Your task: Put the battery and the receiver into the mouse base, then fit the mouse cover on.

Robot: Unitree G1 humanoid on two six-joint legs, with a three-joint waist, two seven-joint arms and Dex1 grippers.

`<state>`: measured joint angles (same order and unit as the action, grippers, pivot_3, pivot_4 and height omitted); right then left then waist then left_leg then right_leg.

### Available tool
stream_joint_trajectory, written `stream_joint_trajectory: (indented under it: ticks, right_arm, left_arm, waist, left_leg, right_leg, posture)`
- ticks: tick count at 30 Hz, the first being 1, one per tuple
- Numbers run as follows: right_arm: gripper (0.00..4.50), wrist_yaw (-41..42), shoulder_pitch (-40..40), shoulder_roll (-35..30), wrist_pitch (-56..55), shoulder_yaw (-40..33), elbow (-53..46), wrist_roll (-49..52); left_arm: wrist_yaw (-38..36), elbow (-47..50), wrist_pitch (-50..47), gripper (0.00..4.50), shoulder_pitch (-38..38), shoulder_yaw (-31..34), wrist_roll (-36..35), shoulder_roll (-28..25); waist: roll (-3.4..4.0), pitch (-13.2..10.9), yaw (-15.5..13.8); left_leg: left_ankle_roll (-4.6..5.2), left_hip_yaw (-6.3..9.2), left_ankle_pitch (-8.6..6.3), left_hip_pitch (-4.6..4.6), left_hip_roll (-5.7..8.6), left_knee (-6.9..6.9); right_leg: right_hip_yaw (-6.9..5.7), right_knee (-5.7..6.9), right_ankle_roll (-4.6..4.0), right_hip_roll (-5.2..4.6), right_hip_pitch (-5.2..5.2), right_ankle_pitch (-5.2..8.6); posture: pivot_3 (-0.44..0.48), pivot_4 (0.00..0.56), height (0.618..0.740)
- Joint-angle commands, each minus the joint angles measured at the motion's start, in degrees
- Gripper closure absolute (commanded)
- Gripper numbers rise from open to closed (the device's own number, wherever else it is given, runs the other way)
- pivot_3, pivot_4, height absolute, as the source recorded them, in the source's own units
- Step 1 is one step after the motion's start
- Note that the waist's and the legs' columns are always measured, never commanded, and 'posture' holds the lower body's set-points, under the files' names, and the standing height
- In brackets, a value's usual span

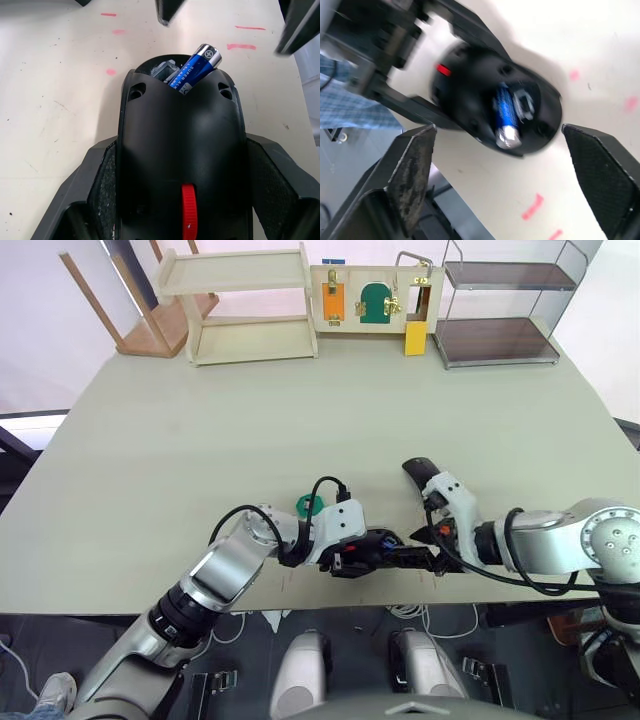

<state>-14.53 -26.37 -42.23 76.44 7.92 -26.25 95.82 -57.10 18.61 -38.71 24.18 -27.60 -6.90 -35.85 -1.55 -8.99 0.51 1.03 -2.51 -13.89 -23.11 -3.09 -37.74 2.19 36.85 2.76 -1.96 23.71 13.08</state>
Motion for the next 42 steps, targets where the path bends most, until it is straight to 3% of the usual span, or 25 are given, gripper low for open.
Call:
stream_joint_trajectory:
  ticks: [1,4,9,13,16,17,19,26,42]
  right_arm:
    - [0.5,11.0,1.8,-2.1,-4.1,-3.3,-5.6,-7.3]
    - [0.5,21.8,5.0,-4.4,-9.8,-2.9,-9.2,-17.8]
    - [0.5,39.1,13.2,-4.5,-28.9,0.2,-10.1,-39.4]
    - [1.75,49.9,19.0,-4.2,-42.1,2.8,-6.4,-52.0]
    - [3.19,54.4,21.7,-1.3,-49.4,3.3,-4.1,-56.8]
    - [4.02,55.9,22.3,-0.4,-51.7,3.6,-3.4,-58.7]
    - [4.41,58.2,23.2,1.3,-54.8,3.8,-2.0,-60.5]
    - [4.41,65.4,24.5,4.7,-62.1,5.4,4.2,-67.1]
    - [4.41,67.8,23.9,10.6,-65.6,4.2,11.3,-71.6]
  left_arm:
    - [0.7,-0.7,-1.2,1.55,-0.4,-1.0,0.8,0.1]
    - [0.5,-0.8,-1.5,1.55,-0.4,-0.7,0.6,0.1]
    - [0.4,-0.9,-1.7,1.55,-0.3,-0.6,0.4,0.1]
    - [0.5,-1.1,-1.8,1.55,-0.2,-0.5,0.5,0.2]
    - [0.5,-1.3,-1.9,1.55,0.0,-0.4,0.5,0.1]
    - [0.5,-1.3,-1.9,1.55,0.0,-0.3,0.5,0.1]
    - [0.5,-1.3,-2.0,1.55,0.1,-0.3,0.5,0.0]
    - [0.4,-1.2,-2.3,1.55,0.1,-0.1,0.4,-0.2]
    - [-0.3,-1.0,-2.5,1.55,0.4,0.0,0.0,-0.6]
  waist:
    - [0.0,0.0,0.0]
    - [0.0,0.0,-0.1]
    - [0.0,0.0,0.0]
    - [0.0,0.0,0.0]
    - [0.0,0.0,0.0]
    - [0.0,0.0,0.0]
    - [-0.05,0.0,-0.1]
    - [-0.04,0.0,-0.1]
    - [-0.03,0.0,0.0]
  left_leg:
    - [0.0,0.02,0.0,-0.02,-0.01,0.0]
    - [0.01,0.02,0.0,-0.03,0.0,0.0]
    - [0.0,0.06,0.0,-0.02,-0.01,0.0]
    - [0.0,0.03,0.0,-0.01,0.0,0.0]
    - [0.0,0.0,0.0,0.01,0.01,0.0]
    - [0.0,0.0,0.0,0.03,0.0,0.0]
    - [0.0,0.0,0.0,0.05,0.0,0.0]
    - [0.0,-0.06,0.0,0.07,0.0,-0.01]
    - [0.0,-0.07,0.0,0.1,0.0,0.0]
  right_leg:
    - [-0.03,-0.04,0.0,0.0,0.0,0.0]
    - [-0.04,-0.04,0.02,-0.01,0.0,0.01]
    - [-0.09,-0.07,0.03,0.0,0.0,0.03]
    - [-0.09,-0.07,0.04,0.0,0.0,0.03]
    - [-0.07,-0.07,0.04,0.0,-0.01,0.03]
    - [-0.07,-0.05,0.04,0.02,-0.01,0.03]
    - [-0.06,-0.04,0.04,0.02,-0.01,0.03]
    - [-0.02,-0.03,0.04,0.03,-0.02,0.02]
    - [0.0,0.0,0.03,0.05,-0.02,0.02]
  posture:
    - [0.0,0.15,0.74]
    - [0.0,0.15,0.74]
    - [0.0,0.15,0.74]
    - [0.0,0.15,0.74]
    - [0.0,0.15,0.74]
    - [0.0,0.15,0.74]
    - [0.0,0.15,0.74]
    - [0.0,0.15,0.74]
    - [0.0,0.15,0.74]
